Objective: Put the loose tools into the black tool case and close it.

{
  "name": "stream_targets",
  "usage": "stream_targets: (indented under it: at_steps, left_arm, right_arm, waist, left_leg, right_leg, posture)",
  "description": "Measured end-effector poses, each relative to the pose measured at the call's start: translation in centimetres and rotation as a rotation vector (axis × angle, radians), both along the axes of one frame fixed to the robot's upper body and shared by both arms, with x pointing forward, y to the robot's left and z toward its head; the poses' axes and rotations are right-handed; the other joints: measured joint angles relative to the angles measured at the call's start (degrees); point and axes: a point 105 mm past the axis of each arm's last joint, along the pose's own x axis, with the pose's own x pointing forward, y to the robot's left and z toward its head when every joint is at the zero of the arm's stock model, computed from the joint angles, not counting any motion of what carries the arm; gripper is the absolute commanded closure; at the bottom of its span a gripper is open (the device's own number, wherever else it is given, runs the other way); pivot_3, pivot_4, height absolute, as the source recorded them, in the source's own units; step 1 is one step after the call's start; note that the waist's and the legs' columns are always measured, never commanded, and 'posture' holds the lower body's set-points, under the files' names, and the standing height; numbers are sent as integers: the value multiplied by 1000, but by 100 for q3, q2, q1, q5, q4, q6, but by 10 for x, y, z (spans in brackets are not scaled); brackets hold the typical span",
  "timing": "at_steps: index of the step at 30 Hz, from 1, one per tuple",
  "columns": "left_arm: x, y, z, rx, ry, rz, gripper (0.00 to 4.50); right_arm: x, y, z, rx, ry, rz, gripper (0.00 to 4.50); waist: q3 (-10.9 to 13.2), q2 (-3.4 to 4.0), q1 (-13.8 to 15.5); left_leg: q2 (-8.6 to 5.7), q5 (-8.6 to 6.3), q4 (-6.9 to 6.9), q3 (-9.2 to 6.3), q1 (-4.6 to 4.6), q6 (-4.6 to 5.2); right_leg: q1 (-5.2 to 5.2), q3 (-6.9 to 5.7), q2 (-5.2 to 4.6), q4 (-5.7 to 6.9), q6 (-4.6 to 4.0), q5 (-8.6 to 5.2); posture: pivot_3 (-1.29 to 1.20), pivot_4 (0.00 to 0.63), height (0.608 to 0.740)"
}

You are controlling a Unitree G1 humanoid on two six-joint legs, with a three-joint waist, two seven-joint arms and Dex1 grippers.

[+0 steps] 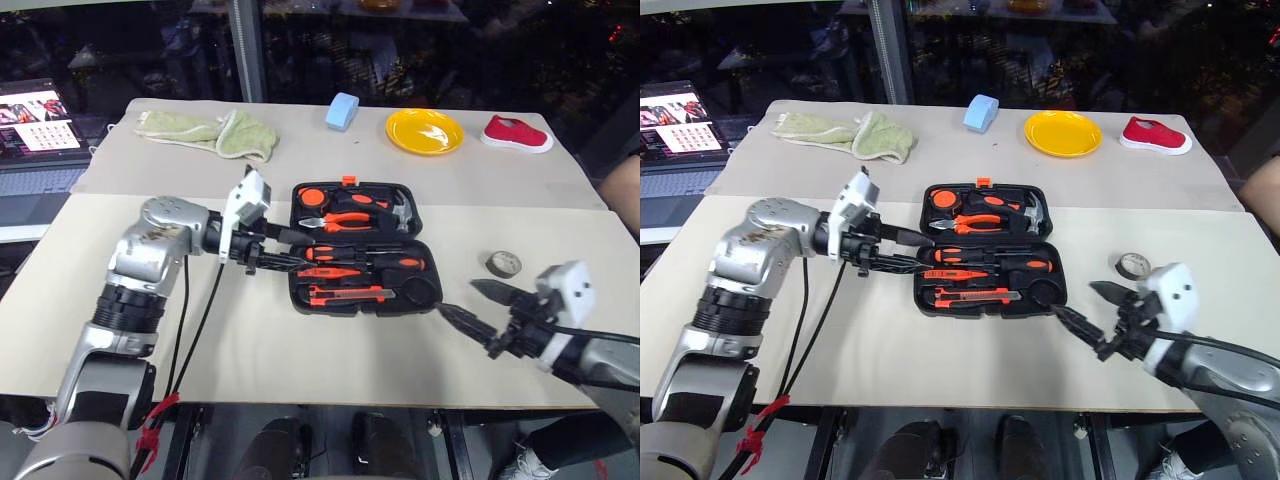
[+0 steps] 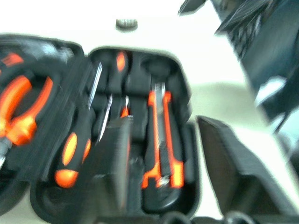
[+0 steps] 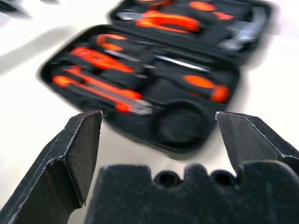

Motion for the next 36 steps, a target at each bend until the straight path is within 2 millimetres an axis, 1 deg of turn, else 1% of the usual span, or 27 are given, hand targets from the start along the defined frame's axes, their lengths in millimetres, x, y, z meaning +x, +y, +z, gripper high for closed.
stream_targets:
  at_steps: [1,2,5,7,9,10,11,12,13,14,15,16,17,19,20,21,23,24,26,28,30,32,36]
  left_arm:
    - [-2,0,1,-4,2,0,111]
    - [-3,1,2,-8,0,-2,42]
    - [-9,5,6,-13,-2,1,42]
    - [-11,6,8,-20,-3,7,42]
    - [-15,4,11,-26,-17,-8,42]
    - [-16,3,11,-27,-21,-15,42]
    - [-19,3,13,-25,-31,-24,42]
    - [-21,2,14,-21,-46,-33,42]
    - [-22,1,15,-18,-56,-39,42]
    - [-24,0,16,-12,-73,-47,42]
    - [-24,0,17,-11,-79,-50,42]
    - [-25,-1,17,-3,-96,-58,42]
    - [-26,-3,17,0,-110,-63,42]
    - [-26,-5,16,0,-116,-62,42]
    - [-26,-6,16,1,-121,-63,42]
    - [-27,-7,16,-1,-125,-63,42]
    - [-26,-11,19,-12,-141,-55,42]
    - [-27,-16,22,-19,-156,-63,42]
    - [-25,-15,24,-20,-163,-49,42]
    - [-25,-16,25,-20,-172,-37,42]
    - [-25,-17,25,-20,-181,-30,42]
    - [-26,-17,25,-18,-189,-22,42]
    - [-25,-18,26,-21,-198,-5,42]
  right_arm:
    - [-6,-13,-1,-13,14,-33,0]
    - [-11,-24,-1,-26,22,-61,0]
    - [-29,-77,5,-83,62,-202,0]
    - [-36,-99,16,-115,61,-241,0]
    - [-37,-108,22,-146,68,-240,0]
    - [-36,-108,23,-162,77,-219,0]
    - [-29,-107,27,-186,77,-185,0]
    - [-22,-106,32,-208,71,-154,0]
    - [-15,-103,34,-223,67,-125,0]
    - [-4,-99,37,-253,64,-79,0]
    - [0,-97,37,-267,68,-64,0]
    - [10,-93,37,-302,70,-19,0]
    - [20,-88,37,-336,75,21,0]
    - [34,-80,35,-358,79,68,0]
    - [42,-76,34,-374,83,95,0]
    - [52,-71,33,-393,86,124,0]
    - [83,-60,38,-430,63,149,0]
    - [93,-57,35,-457,73,153,0]
    - [110,-55,27,-499,101,149,0]
    - [128,-55,17,-547,138,131,0]
    - [137,-55,4,-568,193,126,0]
    - [141,-58,-7,-580,258,126,0]
    - [146,-67,-13,-594,330,104,0]
  waist:
    - [0,0,8]
    - [0,1,12]
    - [1,2,-12]
    - [0,2,-50]
    - [1,1,-93]
    - [2,3,-116]
    - [4,4,-169]
    - [4,5,-195]
    - [4,5,-211]
    - [5,4,-228]
    - [5,5,-226]
    - [8,7,-217]
    - [11,11,-204]
    - [12,11,-192]
    - [12,14,-184]
    - [13,13,-183]
    - [17,13,-216]
    - [18,13,-211]
    - [19,11,-186]
    - [18,12,-169]
    - [18,12,-159]
    - [19,14,-160]
    - [20,15,-194]
  left_leg:
    - [-1,0,0,1,0,0]
    - [-2,-1,-1,1,2,-4]
    - [-2,-2,-4,6,9,-15]
    - [-2,-13,-12,12,26,-45]
    - [6,-13,-18,13,50,-49]
    - [7,-14,-18,14,63,-50]
    - [10,-20,-19,14,82,-43]
    - [12,-27,-19,15,92,-33]
    - [13,-33,-19,17,99,-24]
    - [14,-39,-18,18,106,-13]
    - [14,-39,-17,19,106,-14]
    - [14,-37,-18,18,106,-17]
    - [14,-21,-18,20,103,-44]
    - [14,-12,-16,21,97,-60]
    - [14,-11,-17,21,92,-60]
    - [14,-12,-15,21,86,-58]
    - [12,-14,-15,26,75,-56]
    - [10,-13,-15,26,68,-56]
    - [10,-14,-17,21,59,-52]
    - [4,-8,-17,23,19,-45]
    - [2,14,-14,20,-18,-22]
    - [1,16,-17,17,-21,-22]
    - [0,11,-22,13,-22,-30]
  right_leg:
    - [0,2,0,2,0,0]
    - [0,4,0,1,0,0]
    - [3,14,1,2,-1,0]
    - [12,22,0,3,-2,0]
    - [42,20,0,1,-5,-3]
    - [57,20,0,1,-6,-5]
    - [79,19,0,-3,1,-13]
    - [90,19,0,-8,32,-34]
    - [95,19,-1,-9,35,-36]
    - [101,20,-2,-7,36,-36]
    - [101,19,-3,-7,36,-36]
    - [100,15,-5,-6,35,-36]
    - [97,15,-6,-5,32,-34]
    - [90,16,-5,-3,-9,-10]
    - [86,16,-6,-3,-10,-9]
    - [80,14,-6,-2,-11,-8]
    - [73,16,-7,-10,-11,-7]
    - [62,16,-8,-7,-12,-6]
    - [46,11,-8,2,-15,-6]
    - [-4,12,-10,6,-16,-4]
    - [-36,4,-10,5,-18,-2]
    - [-41,1,-8,3,-18,-3]
    - [-36,-4,-5,-7,-18,-3]
  posture:
    - [0,150,732]
    - [0,150,732]
    - [0,150,732]
    - [0,150,732]
    - [0,150,732]
    - [0,150,732]
    - [0,150,732]
    - [0,150,732]
    - [0,150,732]
    - [0,150,732]
    - [0,150,732]
    - [0,150,732]
    - [0,150,732]
    - [0,150,732]
    - [0,150,732]
    - [0,150,732]
    - [0,150,732]
    - [0,150,732]
    - [0,150,732]
    - [0,150,732]
    - [0,150,732]
    - [0,150,732]
    - [0,150,732]
